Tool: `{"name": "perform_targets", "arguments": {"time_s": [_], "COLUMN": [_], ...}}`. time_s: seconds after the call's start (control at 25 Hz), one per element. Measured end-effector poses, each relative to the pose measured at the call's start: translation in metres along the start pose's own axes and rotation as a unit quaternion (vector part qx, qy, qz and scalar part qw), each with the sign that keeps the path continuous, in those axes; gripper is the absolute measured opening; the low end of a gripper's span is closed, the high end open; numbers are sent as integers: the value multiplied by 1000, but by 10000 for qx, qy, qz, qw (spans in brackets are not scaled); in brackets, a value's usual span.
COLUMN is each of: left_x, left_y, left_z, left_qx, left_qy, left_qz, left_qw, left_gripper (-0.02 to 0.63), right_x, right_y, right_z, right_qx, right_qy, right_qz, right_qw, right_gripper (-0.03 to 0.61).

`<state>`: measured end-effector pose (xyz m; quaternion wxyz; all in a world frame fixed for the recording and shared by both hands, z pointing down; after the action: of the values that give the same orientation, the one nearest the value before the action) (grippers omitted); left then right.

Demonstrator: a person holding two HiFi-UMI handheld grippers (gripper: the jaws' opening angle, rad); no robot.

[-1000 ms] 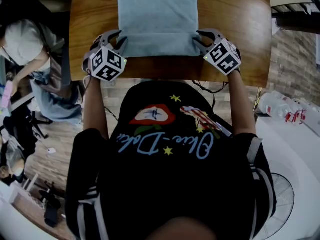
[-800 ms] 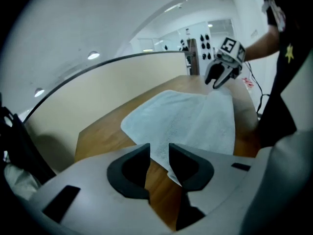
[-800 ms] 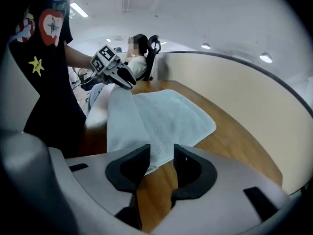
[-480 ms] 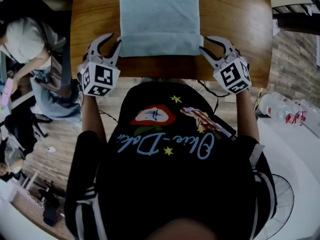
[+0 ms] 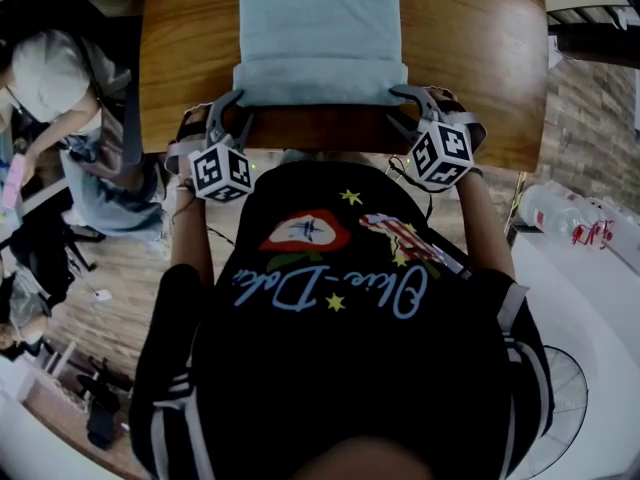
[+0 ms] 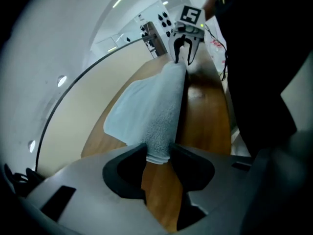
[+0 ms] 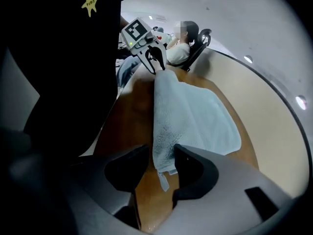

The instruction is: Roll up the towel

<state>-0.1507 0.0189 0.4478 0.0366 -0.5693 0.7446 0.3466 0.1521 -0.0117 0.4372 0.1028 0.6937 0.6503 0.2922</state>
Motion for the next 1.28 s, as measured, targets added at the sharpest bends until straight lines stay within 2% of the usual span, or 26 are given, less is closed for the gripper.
{"name": "perform_targets", "arguments": {"time_s": [0.12,0.16,0.2,0.28,0.44,0.6,0.76,0.88,1.0,1.08,1.28], "left_x": [4,6,8,11,7,1,-6,2,19,29,50], "left_y": [3,1,-1,-6,-6,-2,-1,-4,-5,-5,-7], "left_z": [-10,-11,-12,-10,0,20,39,47,47,41,27], "left_qx": [181,202,203,161,74,83,51,-161,-334,-381,-334], "left_qy": [-182,-186,-159,-56,217,526,958,1118,1023,953,962], "left_qz": [-445,-494,-486,-406,-363,-327,46,457,766,876,1089], "left_qw": [9987,9984,9985,9990,9991,9980,9954,9925,9912,9909,9888], "left_gripper": [127,127,124,79,54,52,52,52,54,54,54], "right_x": [-5,-7,-9,-11,-11,-1,8,6,-9,-22,-43], "right_y": [-3,-4,-3,-2,0,-10,-15,-14,-10,-8,-2], "right_z": [-6,-7,-6,-4,8,21,31,38,41,41,33], "right_qx": [13,17,7,-72,-319,-548,-732,-882,-1165,-1285,-1292], "right_qy": [94,124,127,70,-48,-328,-769,-1009,-957,-862,-721], "right_qz": [-35,-33,-55,-190,-585,-741,-1115,-1652,-2268,-2498,-2604], "right_qw": [9999,9999,9999,9998,9978,9952,9881,9771,9622,9559,9541], "right_gripper": [130,110,66,43,28,28,28,28,28,28,28]}}
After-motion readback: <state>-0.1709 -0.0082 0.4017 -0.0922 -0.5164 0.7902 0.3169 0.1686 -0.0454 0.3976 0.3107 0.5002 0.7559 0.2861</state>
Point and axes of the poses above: the fingertips, and each gripper's own axes: z backward along the fingers, x to its left, y out of its underside, the point moved 8 cm from there along z, backward along the fingers, and after that the axes turned 6 degrees about -x, right-handed, at the moved point
